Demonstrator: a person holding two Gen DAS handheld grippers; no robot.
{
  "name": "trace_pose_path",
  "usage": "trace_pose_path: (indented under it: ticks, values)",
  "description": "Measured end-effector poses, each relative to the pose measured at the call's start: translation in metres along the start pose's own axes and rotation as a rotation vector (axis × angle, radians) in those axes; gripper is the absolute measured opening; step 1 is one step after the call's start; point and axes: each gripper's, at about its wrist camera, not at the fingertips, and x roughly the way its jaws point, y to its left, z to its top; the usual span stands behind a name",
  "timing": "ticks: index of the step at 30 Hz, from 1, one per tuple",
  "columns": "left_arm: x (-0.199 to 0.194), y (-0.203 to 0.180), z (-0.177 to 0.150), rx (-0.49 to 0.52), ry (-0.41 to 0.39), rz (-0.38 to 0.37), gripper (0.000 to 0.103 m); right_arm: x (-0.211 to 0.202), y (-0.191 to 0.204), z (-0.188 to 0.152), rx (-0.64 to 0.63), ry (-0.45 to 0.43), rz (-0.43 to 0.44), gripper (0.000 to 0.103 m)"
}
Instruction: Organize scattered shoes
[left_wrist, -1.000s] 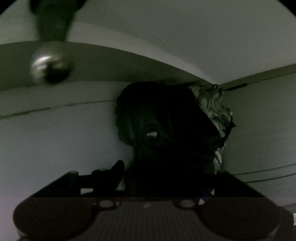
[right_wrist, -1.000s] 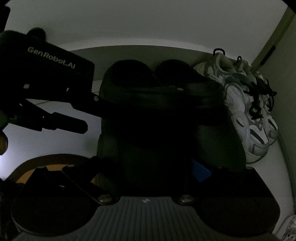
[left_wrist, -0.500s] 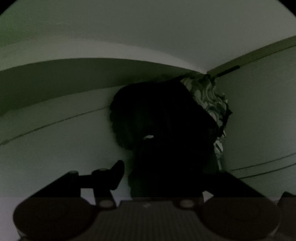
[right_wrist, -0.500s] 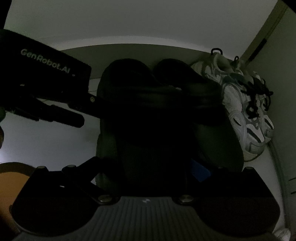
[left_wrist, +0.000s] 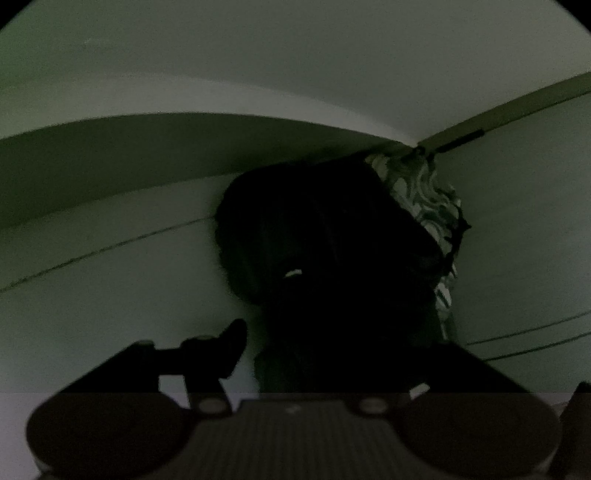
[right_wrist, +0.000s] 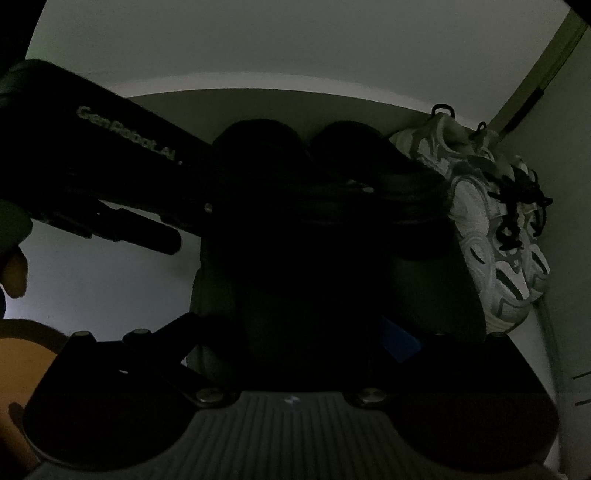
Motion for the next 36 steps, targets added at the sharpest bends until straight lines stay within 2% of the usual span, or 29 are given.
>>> trace_pose_path:
  ticks: [3, 5, 7, 11, 14, 18, 21, 23, 25, 28, 30, 35, 36]
  values:
    - [-0.013, 0.005, -0.001, 0.003, 0.01, 0.028, 0.077, -0.007, 0.01, -0.008, 0.031, 0.005, -0.011, 0.103]
    - [-0.019, 0.0, -0.002, 0.02, 0.022, 0.034, 0.087, -0.013, 0.018, -0.009, 0.039, 0.02, -0.039, 0.103]
    - [-0.039, -0.004, -0.007, 0.047, 0.006, 0.028, 0.092, -0.022, 0.035, -0.006, -0.053, 0.031, -0.069, 0.103]
    - [-0.078, -0.004, -0.016, 0.05, 0.02, 0.043, 0.092, -0.046, 0.045, -0.006, -0.088, 0.012, 0.001, 0.103]
    - [-0.124, 0.004, -0.027, -0.004, 0.027, 0.045, 0.092, -0.078, 0.059, -0.007, -0.046, -0.009, 0.041, 0.103]
    - [-0.17, 0.003, -0.044, 0.009, 0.043, 0.057, 0.094, -0.111, 0.063, 0.004, 0.011, -0.027, 0.105, 0.103]
    - [-0.199, 0.011, -0.056, -0.02, 0.036, 0.068, 0.096, -0.148, 0.074, 0.008, -0.016, -0.045, 0.145, 0.103]
    - [-0.218, 0.02, -0.063, -0.027, 0.027, 0.082, 0.096, -0.158, 0.067, 0.018, -0.042, -0.057, 0.17, 0.103]
    - [-0.232, 0.033, -0.069, -0.068, 0.01, 0.127, 0.096, -0.178, 0.075, 0.014, -0.086, -0.069, 0.208, 0.103]
    - [-0.251, 0.047, -0.078, -0.099, -0.011, 0.193, 0.096, -0.19, 0.094, 0.0, -0.211, -0.076, 0.257, 0.103]
    - [-0.26, 0.055, -0.085, -0.132, -0.03, 0.205, 0.097, -0.191, 0.101, -0.012, -0.295, -0.059, 0.314, 0.103]
    - [-0.265, 0.061, -0.097, -0.161, -0.052, 0.25, 0.097, -0.17, 0.088, -0.017, -0.348, 0.015, 0.344, 0.103]
    - [-0.267, 0.065, -0.1, -0.197, -0.06, 0.253, 0.097, -0.166, 0.084, -0.017, -0.352, 0.024, 0.352, 0.103]
